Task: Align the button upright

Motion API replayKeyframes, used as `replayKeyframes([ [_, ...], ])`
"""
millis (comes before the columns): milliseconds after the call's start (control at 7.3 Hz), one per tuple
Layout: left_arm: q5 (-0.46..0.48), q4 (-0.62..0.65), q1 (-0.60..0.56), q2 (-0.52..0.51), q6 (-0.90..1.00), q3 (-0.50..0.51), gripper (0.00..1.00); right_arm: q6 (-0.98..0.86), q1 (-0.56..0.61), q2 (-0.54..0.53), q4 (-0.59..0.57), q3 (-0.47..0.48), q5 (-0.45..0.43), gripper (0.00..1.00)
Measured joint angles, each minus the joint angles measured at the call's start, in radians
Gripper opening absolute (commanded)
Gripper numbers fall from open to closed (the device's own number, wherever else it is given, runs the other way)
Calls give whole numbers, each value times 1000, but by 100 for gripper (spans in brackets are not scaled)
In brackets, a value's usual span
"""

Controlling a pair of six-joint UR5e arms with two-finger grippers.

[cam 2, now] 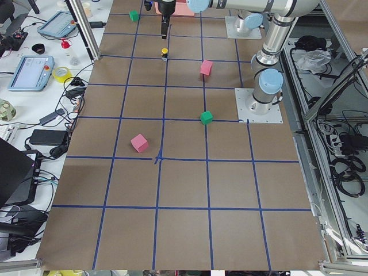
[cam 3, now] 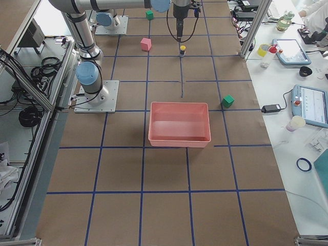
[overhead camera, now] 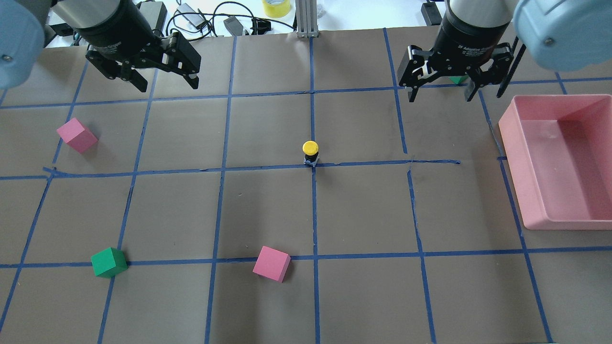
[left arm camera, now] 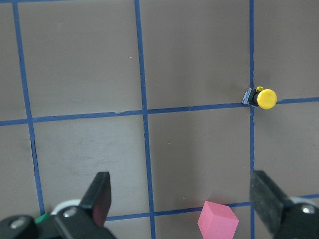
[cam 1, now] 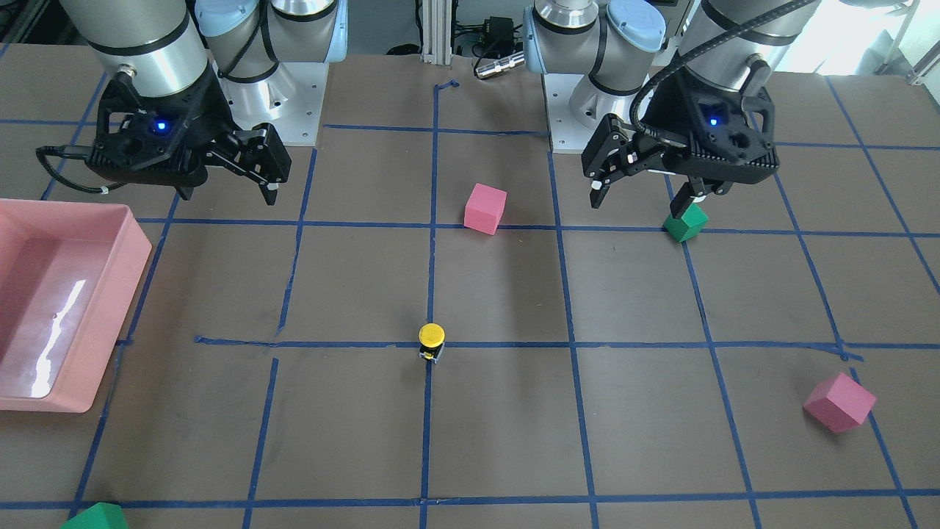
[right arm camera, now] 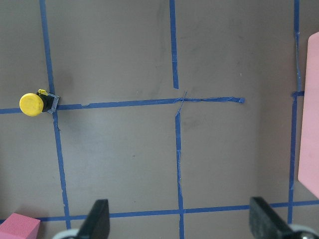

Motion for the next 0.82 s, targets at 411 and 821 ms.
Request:
replayKeyframes([
  [411, 40, 2, 0, 22, 4, -31, 100, -1, 0, 0, -2, 0, 1, 100],
  [821, 72, -5, -3, 45, 1, -47, 100, -3, 0, 0, -41, 0, 9, 100],
])
